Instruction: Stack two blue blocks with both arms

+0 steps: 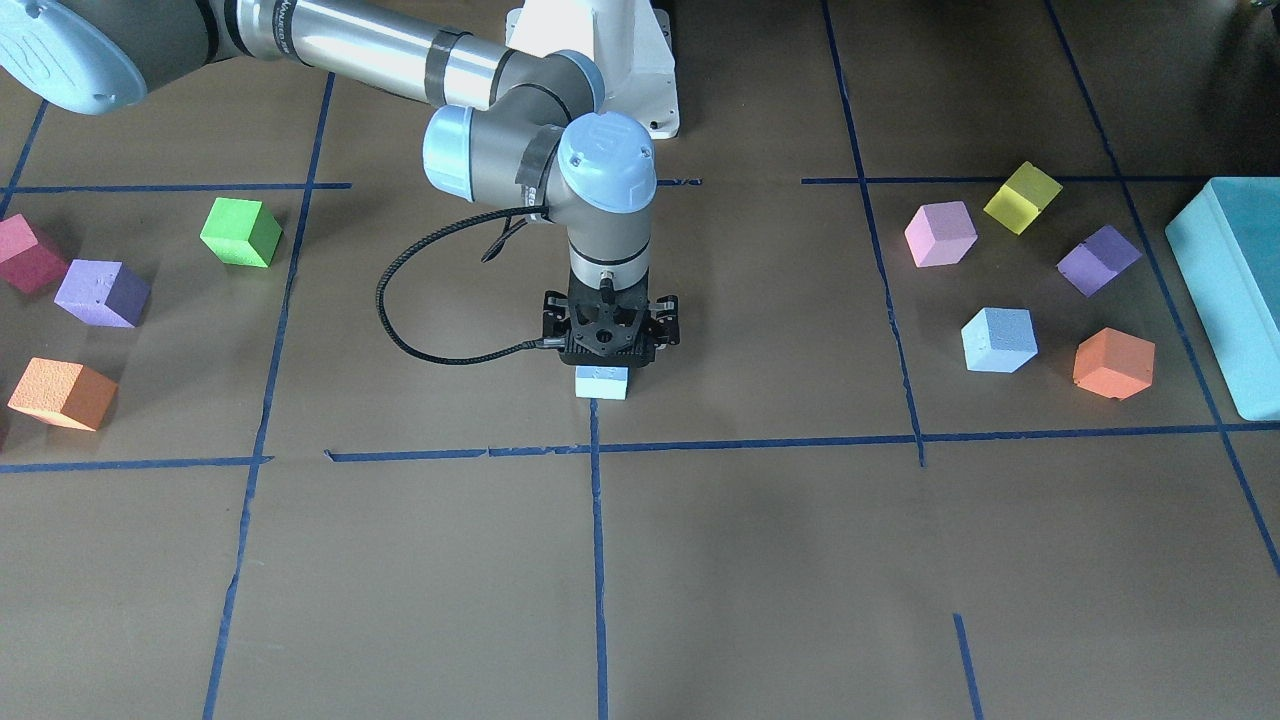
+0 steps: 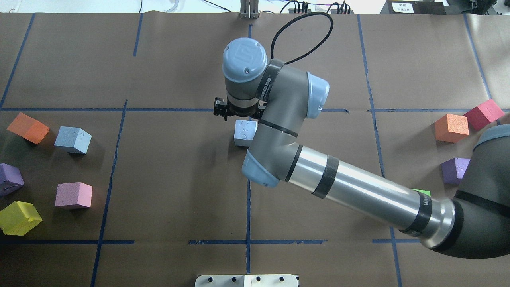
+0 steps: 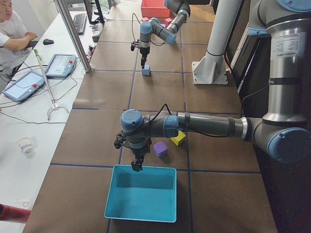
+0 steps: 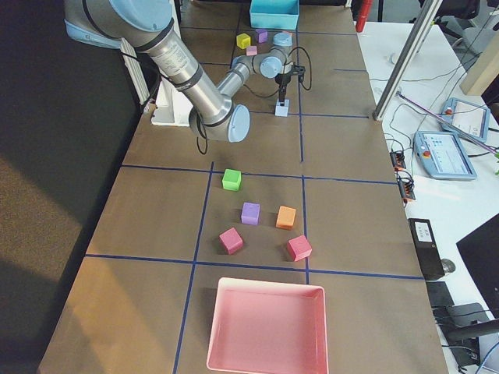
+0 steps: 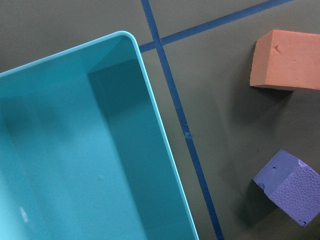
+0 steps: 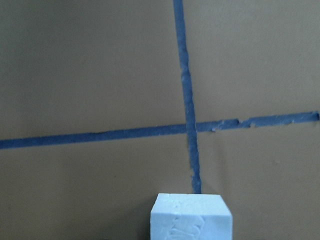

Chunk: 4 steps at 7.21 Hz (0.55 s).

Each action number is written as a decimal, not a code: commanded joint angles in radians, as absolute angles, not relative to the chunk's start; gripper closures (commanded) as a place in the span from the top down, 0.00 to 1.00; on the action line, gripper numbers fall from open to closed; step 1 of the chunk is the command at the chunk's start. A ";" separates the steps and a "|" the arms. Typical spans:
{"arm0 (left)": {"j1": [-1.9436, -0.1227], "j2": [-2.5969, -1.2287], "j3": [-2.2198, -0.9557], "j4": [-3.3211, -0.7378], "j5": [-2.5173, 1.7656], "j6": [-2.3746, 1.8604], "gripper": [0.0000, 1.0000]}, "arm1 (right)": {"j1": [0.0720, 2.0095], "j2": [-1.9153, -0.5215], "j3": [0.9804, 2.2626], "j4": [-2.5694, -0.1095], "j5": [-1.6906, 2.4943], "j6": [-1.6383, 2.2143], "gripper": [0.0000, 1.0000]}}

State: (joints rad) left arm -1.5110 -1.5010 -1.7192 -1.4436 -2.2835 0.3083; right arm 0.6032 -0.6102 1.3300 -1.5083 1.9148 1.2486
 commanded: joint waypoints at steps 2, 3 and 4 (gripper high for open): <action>-1.509 -1.531 -1.721 -1.463 -2.278 0.299 1.00 | 0.876 -0.801 1.559 -1.641 2.173 0.881 1.00; -1.509 -1.539 -1.721 -1.476 -2.281 0.298 1.00 | 1.005 -0.901 1.642 -1.736 2.250 0.668 1.00; -1.509 -1.552 -1.720 -1.511 -2.281 0.301 1.00 | 1.107 -1.007 1.719 -1.793 2.264 0.443 1.00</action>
